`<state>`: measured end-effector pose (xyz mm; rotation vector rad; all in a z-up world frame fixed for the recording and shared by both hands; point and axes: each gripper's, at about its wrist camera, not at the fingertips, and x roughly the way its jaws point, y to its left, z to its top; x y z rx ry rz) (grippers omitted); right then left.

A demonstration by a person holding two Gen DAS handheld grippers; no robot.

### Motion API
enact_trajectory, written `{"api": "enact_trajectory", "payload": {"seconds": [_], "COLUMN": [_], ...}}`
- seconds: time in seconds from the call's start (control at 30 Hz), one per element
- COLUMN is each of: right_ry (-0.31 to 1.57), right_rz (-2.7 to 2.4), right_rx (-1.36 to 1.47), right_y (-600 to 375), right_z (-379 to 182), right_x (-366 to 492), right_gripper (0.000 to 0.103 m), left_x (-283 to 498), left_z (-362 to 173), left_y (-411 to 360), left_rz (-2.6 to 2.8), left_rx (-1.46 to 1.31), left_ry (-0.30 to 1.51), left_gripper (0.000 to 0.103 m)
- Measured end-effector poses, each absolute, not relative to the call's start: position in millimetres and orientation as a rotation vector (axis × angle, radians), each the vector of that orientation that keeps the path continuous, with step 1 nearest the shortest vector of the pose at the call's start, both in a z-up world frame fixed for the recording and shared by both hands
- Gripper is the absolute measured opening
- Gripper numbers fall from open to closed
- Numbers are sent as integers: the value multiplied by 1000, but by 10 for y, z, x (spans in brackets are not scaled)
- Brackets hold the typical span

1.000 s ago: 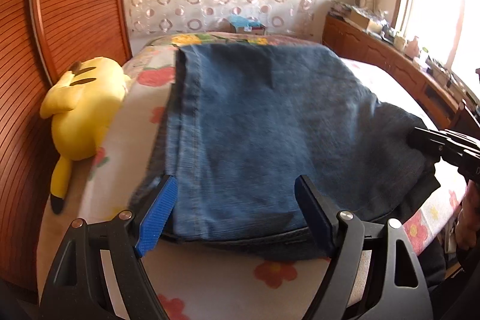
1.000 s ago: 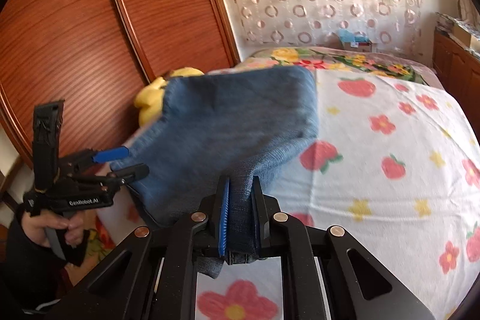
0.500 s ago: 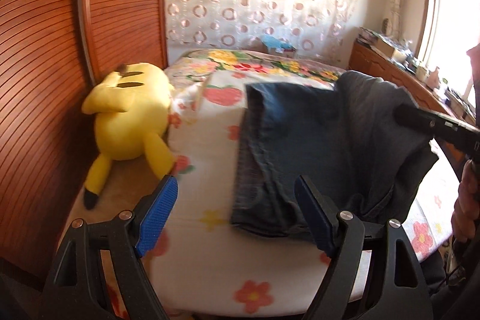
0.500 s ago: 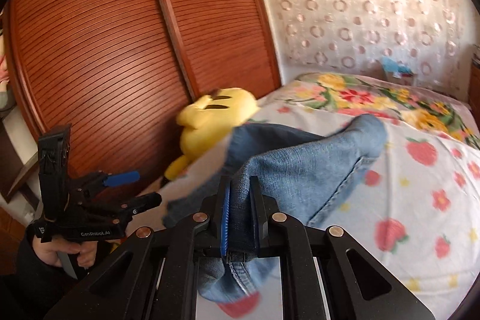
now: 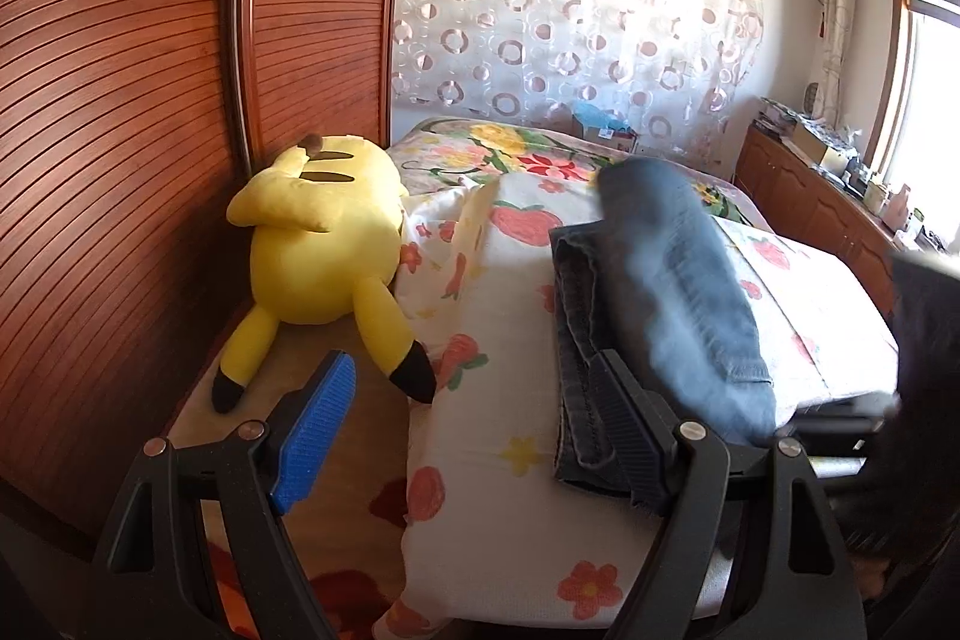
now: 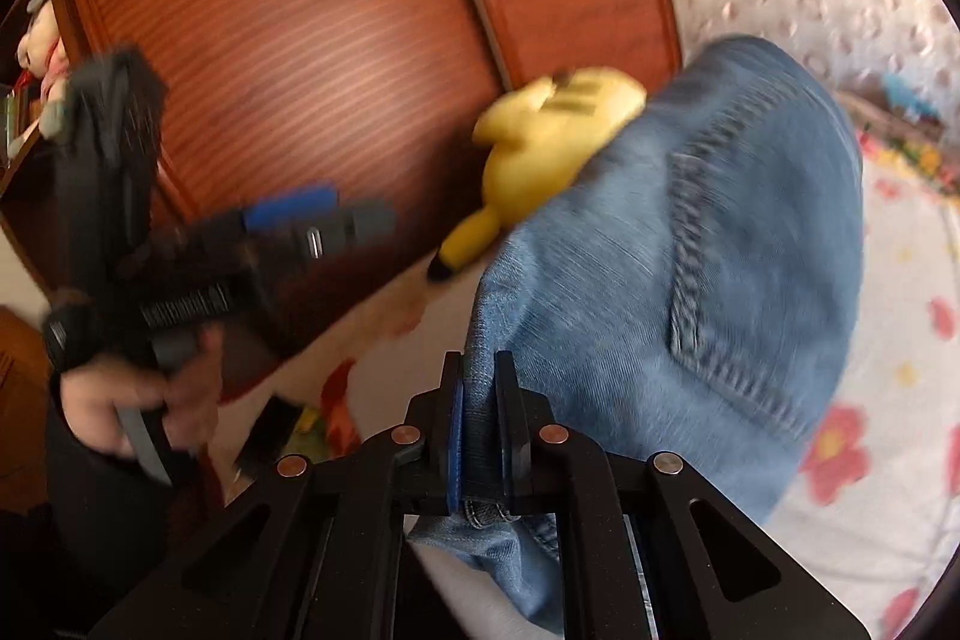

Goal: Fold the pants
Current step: 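Lift the jeans end with the right gripper and fold it over the stack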

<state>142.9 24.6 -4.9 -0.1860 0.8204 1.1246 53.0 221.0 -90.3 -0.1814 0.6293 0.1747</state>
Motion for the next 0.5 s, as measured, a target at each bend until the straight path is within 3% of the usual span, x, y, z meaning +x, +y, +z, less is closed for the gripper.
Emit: {"api": "enact_trajectory", "payload": {"seconds": [0.1,0.33,0.5], "right_ry": [819,731,642], "right_rz": [1116,1049,975], "right_rx": [-186,-212,-194], "right_y": [200,115,55], "right_z": [-109,83,261], "right_x": [1497,1478,1586], "right_gripper": [8,34,35], "left_x": [540,566,622], "left_z": [-904,-899,-865], "left_y": [2213,2167,2106], "left_rz": [174,162,145], "left_rx": [-178,-170,-157], "left_ry": [631,633,632], "left_gripper": [81,81,81]}}
